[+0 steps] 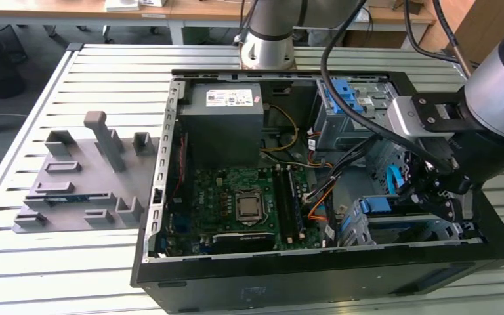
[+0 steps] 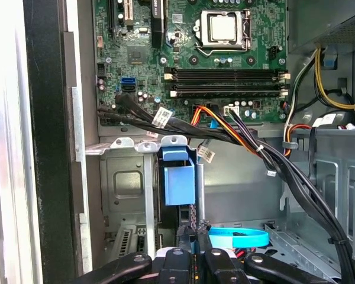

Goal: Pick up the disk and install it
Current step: 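Insert the second disk wire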

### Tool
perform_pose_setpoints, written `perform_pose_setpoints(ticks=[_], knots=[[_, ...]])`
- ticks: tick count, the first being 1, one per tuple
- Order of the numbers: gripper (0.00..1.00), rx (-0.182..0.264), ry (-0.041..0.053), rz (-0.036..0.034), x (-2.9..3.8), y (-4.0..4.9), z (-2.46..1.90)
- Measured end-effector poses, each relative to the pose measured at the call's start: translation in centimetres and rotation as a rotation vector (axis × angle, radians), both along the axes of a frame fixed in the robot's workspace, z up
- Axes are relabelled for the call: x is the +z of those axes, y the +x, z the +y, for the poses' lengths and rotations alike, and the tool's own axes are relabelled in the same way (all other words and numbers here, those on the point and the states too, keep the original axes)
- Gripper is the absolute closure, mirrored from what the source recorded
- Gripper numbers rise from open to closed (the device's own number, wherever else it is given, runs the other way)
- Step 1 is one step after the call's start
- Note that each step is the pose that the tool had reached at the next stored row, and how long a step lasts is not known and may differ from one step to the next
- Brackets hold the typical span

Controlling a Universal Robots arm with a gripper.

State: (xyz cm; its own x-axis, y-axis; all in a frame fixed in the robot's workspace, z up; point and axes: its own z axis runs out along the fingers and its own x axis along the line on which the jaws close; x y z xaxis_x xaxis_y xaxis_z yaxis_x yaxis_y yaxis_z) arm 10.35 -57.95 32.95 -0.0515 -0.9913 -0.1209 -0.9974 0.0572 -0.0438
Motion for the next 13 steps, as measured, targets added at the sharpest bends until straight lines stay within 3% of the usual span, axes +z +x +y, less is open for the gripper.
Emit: perform_pose_setpoints(ticks=[9,10,13], knots=[[0.83,0.0,0.001,-0.0001,-0.06,0.0,0.0],[0.77,0.0,0.0001,0.0,-0.01,0.0,0.0],[0.77,0.0,0.0001,0.0,0.0,0.0,0.0]])
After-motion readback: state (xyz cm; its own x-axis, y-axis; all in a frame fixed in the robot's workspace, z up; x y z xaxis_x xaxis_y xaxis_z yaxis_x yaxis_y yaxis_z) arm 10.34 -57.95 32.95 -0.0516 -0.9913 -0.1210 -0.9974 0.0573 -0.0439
